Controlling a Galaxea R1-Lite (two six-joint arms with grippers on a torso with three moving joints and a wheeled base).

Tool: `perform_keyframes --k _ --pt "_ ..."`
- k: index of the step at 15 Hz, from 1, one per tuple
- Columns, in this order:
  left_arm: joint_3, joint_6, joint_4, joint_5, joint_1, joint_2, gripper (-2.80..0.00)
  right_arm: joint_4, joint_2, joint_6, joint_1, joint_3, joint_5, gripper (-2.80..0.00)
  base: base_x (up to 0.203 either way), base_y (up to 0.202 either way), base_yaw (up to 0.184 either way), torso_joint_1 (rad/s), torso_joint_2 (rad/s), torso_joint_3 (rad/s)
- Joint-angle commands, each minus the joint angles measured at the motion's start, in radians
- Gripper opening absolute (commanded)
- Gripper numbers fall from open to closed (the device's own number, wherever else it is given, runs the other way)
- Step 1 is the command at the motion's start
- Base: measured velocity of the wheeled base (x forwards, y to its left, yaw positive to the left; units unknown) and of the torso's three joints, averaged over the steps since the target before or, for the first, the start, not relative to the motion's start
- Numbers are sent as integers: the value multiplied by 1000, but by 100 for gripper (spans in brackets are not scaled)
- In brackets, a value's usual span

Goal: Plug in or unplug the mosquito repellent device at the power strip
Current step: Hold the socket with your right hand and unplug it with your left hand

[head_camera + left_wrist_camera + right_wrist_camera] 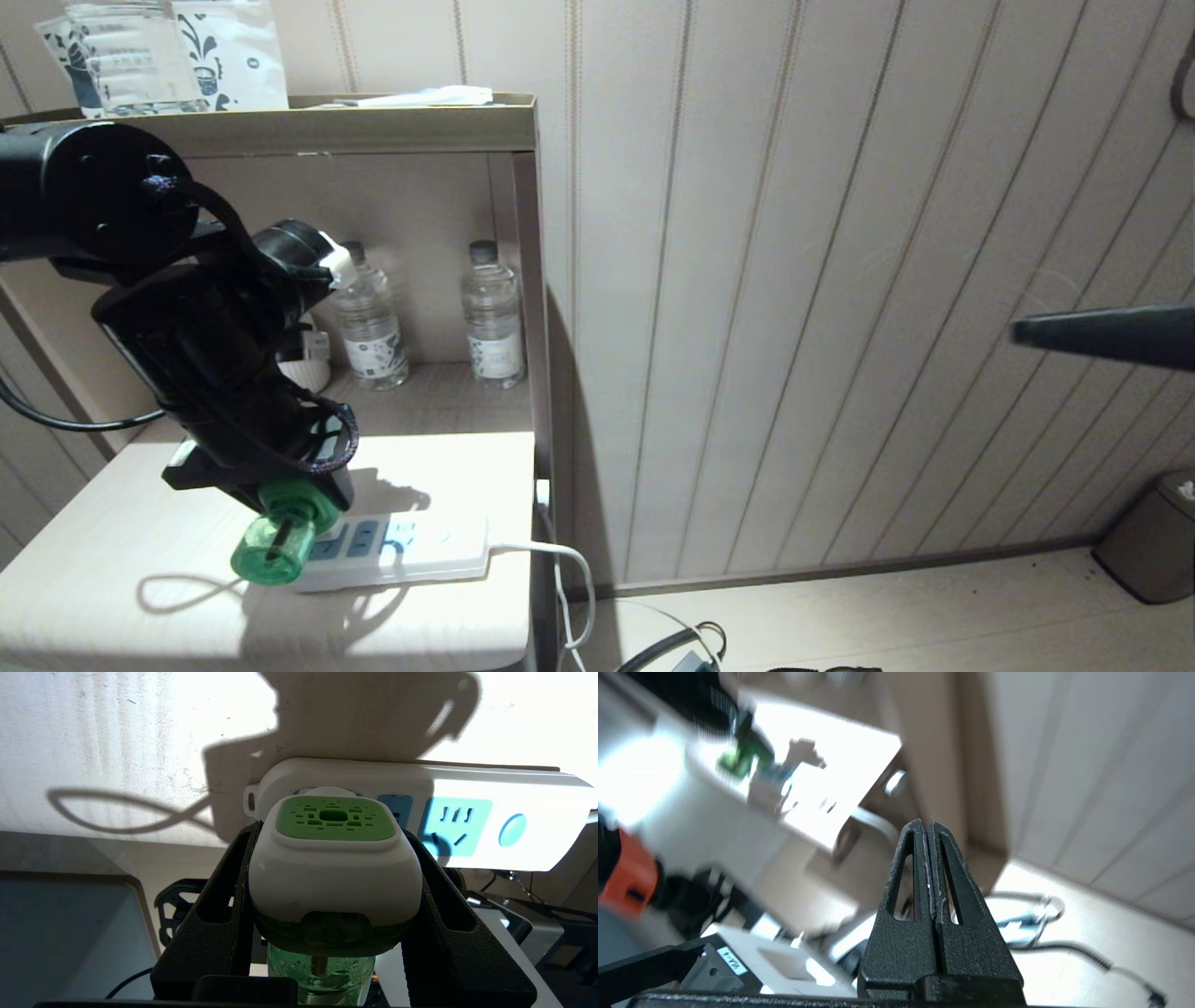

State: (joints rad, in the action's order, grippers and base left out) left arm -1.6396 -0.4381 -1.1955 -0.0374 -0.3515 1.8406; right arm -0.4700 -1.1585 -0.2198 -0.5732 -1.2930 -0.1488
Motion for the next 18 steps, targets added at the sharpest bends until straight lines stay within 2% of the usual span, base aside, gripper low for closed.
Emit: perform_keyframes --k 1,3,5,12,18 --pt "0 -2 -6 -2 0 -8 -280 15 -223 -14 -161 -18 88 -280 0 0 0 0 0 0" --pt "4 -4 -10 -1 -1 -13 -280 67 -352 -24 -228 -30 191 -280 0 0 0 0 0 0" --pt "15 -2 -3 1 -3 -17 -280 95 -458 -26 -253 -61 244 -280 0 0 0 0 0 0" --pt "16 -4 -1 8 -20 -14 -280 104 -729 -66 -380 -233 257 -280 0 0 0 0 0 0" --pt "46 -4 20 16 -21 -4 -280 102 -913 -72 -441 -347 260 -280 0 0 0 0 0 0"
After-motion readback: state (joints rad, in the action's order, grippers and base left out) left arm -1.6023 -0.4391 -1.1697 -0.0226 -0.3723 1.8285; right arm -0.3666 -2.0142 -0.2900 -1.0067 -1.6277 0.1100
